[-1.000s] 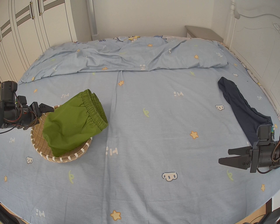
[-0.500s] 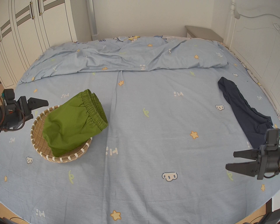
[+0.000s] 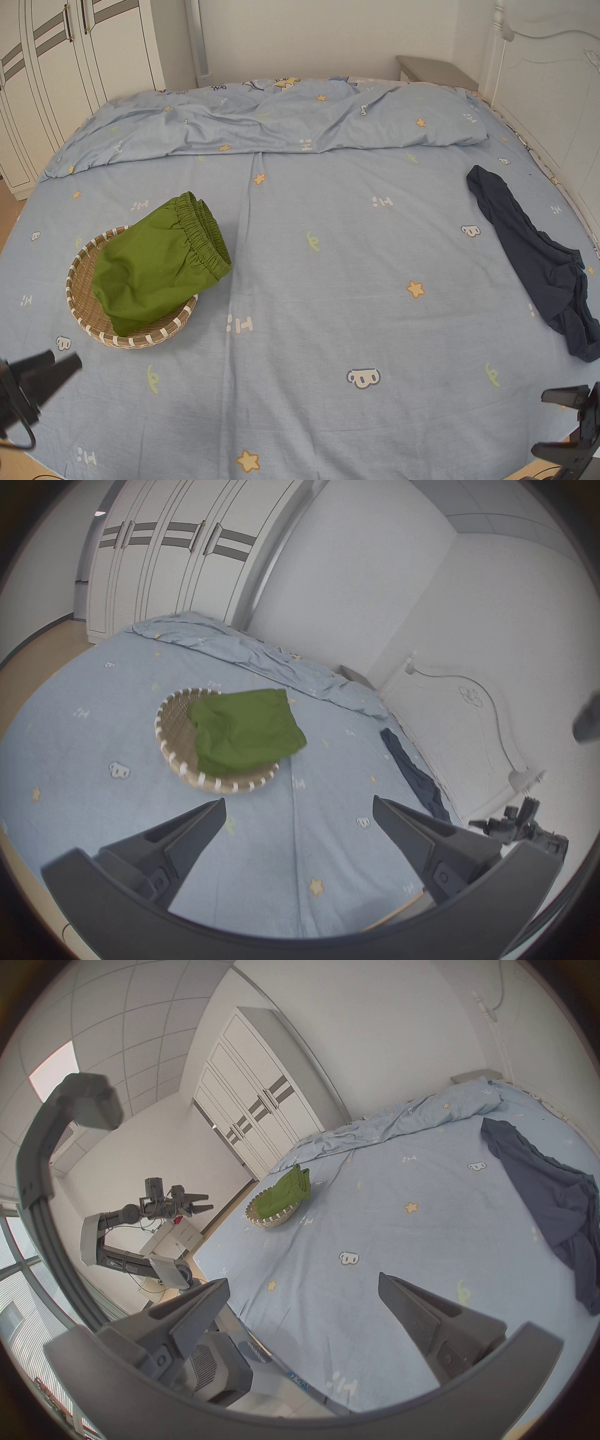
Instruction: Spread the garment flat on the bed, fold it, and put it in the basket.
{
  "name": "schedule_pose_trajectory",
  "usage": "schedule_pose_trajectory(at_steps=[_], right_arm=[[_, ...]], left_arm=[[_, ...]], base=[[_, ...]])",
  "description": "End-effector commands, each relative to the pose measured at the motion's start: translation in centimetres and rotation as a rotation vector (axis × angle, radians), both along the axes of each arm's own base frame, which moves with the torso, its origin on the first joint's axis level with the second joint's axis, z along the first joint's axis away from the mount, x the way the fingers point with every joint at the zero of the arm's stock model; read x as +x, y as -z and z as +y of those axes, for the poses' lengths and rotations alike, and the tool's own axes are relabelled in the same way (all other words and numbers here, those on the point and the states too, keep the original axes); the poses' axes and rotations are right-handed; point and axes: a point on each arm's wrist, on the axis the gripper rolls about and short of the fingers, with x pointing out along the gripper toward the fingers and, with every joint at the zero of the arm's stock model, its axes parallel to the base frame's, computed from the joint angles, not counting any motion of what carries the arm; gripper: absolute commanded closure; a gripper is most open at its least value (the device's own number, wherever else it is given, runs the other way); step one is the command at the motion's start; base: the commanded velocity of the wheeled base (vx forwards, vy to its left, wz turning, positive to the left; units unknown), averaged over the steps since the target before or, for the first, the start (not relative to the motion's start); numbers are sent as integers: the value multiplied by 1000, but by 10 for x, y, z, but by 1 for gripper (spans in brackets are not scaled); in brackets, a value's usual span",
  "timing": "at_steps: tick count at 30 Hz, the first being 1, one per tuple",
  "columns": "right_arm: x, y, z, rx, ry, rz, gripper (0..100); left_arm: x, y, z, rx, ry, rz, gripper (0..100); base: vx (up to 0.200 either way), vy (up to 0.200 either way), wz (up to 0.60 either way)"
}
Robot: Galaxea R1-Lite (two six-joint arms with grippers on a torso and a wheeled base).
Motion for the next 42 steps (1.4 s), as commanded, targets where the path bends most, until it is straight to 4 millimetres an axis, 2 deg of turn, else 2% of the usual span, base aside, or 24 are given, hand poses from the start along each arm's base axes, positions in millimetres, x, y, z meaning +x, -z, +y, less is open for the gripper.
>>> schedule_pose_trajectory(at_steps=[1, 3, 8, 17, 21, 24, 28, 31, 35, 37, 40, 42], right_arm=[[-49, 49, -17, 29, 48, -81, 0], [-52, 54, -17, 34, 88, -97, 0], [-58, 59, -18, 44, 169, -77, 0], [-59, 58, -20, 45, 257, -47, 0], [-58, 58, -20, 34, 348, -37, 0], [-57, 58, -19, 27, 421, -43, 0], [-59, 59, -17, -17, 709, -92, 0], [-64, 63, -17, -6, 710, -179, 0], [-58, 66, -20, -34, 814, -248, 0], [-52, 72, -22, -72, 887, -329, 0], [-48, 73, -22, -157, 888, -438, 0], [-48, 74, -22, -170, 882, -436, 0]], left_arm=[[-70, 92, 2, 6, 162, -155, 0], [-76, 103, 3, 8, 149, -185, 0], [-77, 102, 6, 36, -9, -189, 0], [-77, 102, 7, 82, -164, -181, 0], [-77, 108, 4, 178, -277, -162, 0], [-76, 111, 5, 245, -286, -172, 0], [-70, 119, 11, 454, -491, -220, 0], [-69, 117, 14, 533, -629, -244, 0], [-69, 118, 13, 523, -566, -259, 0], [-69, 119, 12, 485, -430, -290, 0], [-70, 121, 10, 370, -368, -301, 0], [-72, 123, 9, 344, -369, -314, 0]], base=[[0, 0, 0], [0, 0, 0], [0, 0, 0], [0, 0, 0], [0, 0, 0], [0, 0, 0], [0, 0, 0], [0, 0, 0], [0, 0, 0], [0, 0, 0], [0, 0, 0], [0, 0, 0]])
